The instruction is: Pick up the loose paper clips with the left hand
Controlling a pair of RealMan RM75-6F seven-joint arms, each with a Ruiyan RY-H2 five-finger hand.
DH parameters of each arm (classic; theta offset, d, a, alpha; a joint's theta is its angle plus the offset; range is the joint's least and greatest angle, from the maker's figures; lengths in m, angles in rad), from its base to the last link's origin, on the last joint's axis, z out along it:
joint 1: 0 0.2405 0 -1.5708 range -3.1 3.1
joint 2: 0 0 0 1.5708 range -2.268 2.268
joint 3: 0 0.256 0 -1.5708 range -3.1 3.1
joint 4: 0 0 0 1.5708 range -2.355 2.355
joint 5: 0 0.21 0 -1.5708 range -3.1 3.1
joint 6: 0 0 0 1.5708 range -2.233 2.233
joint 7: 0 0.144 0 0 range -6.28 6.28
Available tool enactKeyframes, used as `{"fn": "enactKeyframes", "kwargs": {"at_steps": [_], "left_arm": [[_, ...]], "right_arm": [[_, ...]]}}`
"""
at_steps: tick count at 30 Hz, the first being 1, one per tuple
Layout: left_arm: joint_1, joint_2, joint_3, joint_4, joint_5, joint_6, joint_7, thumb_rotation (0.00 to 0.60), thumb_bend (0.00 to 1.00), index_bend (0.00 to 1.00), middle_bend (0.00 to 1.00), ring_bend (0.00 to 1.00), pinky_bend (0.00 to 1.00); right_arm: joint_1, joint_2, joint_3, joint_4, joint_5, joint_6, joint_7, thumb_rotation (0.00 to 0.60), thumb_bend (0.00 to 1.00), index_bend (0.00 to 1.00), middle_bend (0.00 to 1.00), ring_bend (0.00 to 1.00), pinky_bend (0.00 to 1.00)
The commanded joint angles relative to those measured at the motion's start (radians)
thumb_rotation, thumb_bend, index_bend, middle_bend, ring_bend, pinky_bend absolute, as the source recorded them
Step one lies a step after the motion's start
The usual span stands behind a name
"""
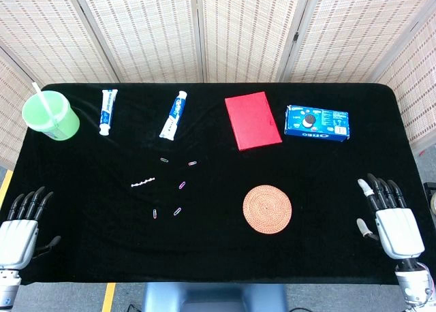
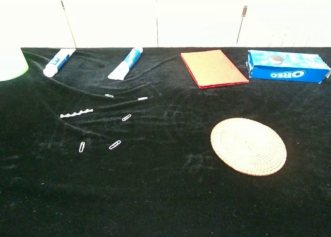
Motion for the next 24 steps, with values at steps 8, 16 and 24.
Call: {"fn": "enactKeyframes", "kwargs": {"at_steps": [8,16,24], "left_arm": [[-0.012,-0.014,0.008,-0.002,-0.002,-0.030,0.029,0.600,0.24,0.00,0.00,0.00,0.00],[-0.080,-0.096,-0.023,0.023,0.039,-0.069,0.093,0.600,0.24,0.17,0.37,0.30,0.33],[-0.199,-0.127,-0.104,-0.031,-0.138,-0.275,0.096,0.600,0.25,0.42,1.00,0.96,0.92]], "right_arm": [[-0.026,0.010,-0.013,-0.019,-0.049,0.060,0.004,0.600,0.35,0.00,0.00,0.00,0.00],[-0.053,0.031,-0.031,-0.036,-0.115,0.124,0.009,0.600,0.35,0.00,0.00,0.00,0.00],[-0.036,0.048,-0.024,-0.025,-0.104,0.094,0.071,0.600,0.35,0.00,0.00,0.00,0.00]]}}
